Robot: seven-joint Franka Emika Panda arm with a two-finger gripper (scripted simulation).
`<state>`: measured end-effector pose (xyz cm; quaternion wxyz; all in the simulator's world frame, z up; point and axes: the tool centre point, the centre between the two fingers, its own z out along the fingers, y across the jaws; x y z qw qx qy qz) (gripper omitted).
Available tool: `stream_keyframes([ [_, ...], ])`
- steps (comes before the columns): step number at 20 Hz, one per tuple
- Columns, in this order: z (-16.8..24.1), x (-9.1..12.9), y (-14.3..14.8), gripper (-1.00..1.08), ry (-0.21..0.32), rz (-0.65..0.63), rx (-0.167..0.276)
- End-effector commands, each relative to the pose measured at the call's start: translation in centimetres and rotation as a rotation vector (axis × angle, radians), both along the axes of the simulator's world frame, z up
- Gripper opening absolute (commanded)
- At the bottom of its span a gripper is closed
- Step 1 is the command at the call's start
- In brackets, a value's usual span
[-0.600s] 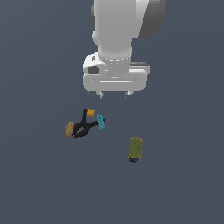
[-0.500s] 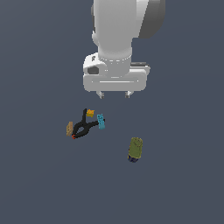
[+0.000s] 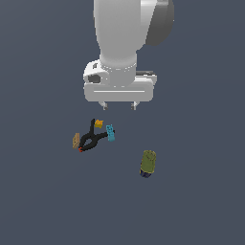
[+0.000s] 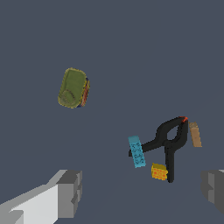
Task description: Pick up a designated object from a clutter of objects.
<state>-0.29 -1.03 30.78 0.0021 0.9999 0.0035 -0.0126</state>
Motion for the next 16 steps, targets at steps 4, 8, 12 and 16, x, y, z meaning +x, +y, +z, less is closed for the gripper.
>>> stream_keyframes([
  [4,-0.3,0.3,0.3,1.00,-0.001,-0.005,-0.001],
  [8,-1.3,1.2,0.8,1.00,-0.003,-0.020,-0.003],
  [12,-2.8,2.5,1.8,1.00,-0.005,-0.046,-0.005],
  [16,-5.1,4.2,3.3,1.00,-0.009,-0.081,-0.008],
])
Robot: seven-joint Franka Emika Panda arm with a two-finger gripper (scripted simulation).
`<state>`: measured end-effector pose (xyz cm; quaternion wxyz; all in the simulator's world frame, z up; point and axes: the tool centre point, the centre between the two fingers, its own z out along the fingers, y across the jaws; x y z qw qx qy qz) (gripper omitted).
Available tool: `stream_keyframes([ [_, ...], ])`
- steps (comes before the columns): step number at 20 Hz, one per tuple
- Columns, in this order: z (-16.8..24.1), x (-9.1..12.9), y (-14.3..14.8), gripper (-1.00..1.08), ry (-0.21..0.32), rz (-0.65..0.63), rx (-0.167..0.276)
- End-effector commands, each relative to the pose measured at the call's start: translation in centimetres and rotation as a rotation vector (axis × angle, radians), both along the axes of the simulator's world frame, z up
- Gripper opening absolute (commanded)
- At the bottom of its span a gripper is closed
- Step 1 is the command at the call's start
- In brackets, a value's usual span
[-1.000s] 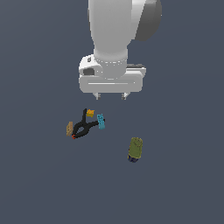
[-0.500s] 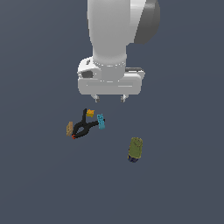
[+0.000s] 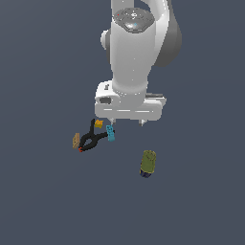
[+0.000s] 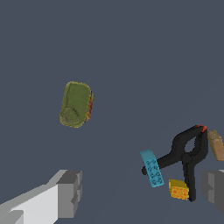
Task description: Pick up a designated object from a clutter of objects.
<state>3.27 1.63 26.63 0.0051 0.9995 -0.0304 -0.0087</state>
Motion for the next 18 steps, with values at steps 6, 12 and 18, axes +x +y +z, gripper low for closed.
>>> stream_keyframes([
  [6,-5.8,3.5,3.7,1.00,-0.008,-0.083,-0.002],
  [12,-10.7,5.4,6.7,1.00,-0.014,-0.148,0.002],
  [18,-14.1,6.3,8.7,1.00,-0.017,-0.190,0.005],
])
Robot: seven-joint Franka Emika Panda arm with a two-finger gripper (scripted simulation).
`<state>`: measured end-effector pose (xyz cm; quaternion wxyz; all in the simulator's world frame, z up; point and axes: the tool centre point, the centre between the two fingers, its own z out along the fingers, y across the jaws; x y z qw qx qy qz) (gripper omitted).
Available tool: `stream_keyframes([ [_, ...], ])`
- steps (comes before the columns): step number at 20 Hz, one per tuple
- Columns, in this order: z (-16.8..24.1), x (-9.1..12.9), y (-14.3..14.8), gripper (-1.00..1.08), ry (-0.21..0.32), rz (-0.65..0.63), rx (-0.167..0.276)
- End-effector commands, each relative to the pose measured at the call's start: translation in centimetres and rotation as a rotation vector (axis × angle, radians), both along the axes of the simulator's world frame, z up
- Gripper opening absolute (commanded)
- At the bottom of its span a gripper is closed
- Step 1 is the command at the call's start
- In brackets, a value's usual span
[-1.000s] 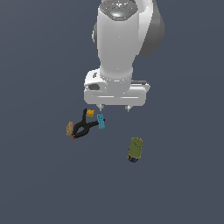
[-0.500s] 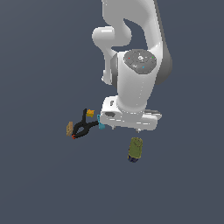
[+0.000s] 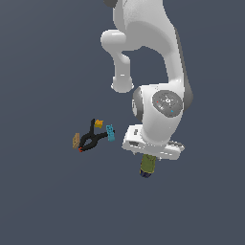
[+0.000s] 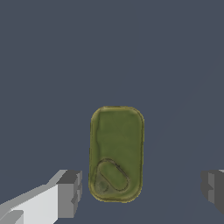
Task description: Pick up a designated object from a clutter of objects.
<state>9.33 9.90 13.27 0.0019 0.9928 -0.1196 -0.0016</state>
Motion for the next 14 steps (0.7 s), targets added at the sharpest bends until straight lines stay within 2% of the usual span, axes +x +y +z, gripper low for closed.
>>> stream_keyframes([
  [1,-1.1,0.3,0.7,1.00,-0.003,-0.016,0.002],
  [14,-3.4,0.5,1.4,1.00,-0.003,-0.029,0.003],
])
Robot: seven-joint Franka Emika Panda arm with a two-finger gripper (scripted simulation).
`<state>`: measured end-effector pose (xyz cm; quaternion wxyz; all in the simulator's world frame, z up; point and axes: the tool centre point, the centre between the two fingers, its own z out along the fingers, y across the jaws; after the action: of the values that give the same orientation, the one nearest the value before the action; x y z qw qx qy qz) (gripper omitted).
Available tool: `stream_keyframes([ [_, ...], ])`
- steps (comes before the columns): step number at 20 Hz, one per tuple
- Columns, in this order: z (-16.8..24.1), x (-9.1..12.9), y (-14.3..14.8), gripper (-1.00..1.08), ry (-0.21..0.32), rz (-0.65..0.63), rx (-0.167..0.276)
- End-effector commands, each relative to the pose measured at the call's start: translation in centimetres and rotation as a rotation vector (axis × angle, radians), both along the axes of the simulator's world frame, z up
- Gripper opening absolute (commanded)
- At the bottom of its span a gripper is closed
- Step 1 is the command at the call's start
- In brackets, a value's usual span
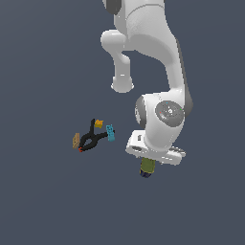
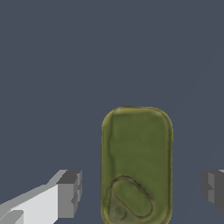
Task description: Pick up a designated object from a clutter of objects.
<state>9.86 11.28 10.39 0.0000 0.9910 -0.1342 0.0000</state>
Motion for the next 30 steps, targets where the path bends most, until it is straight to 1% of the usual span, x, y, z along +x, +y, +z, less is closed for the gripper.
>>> stream_keyframes([
  [1,-1.0,-0.1,0.0,1.00,0.001,-0.001,0.000],
  [7,-4.0,-0.1,0.0,1.00,0.000,-0.002,0.000],
  [12,-4.5,0.0,0.1,1.00,0.000,-0.002,0.000],
  [13,-4.5,0.0,0.1,-1.00,0.000,-0.002,0.000],
  [24,-4.5,0.0,0.1,-1.00,0.001,-0.002,0.000],
  [30,-3.2,-0.4,0.6,-1.00,0.001,-0.002,0.000],
])
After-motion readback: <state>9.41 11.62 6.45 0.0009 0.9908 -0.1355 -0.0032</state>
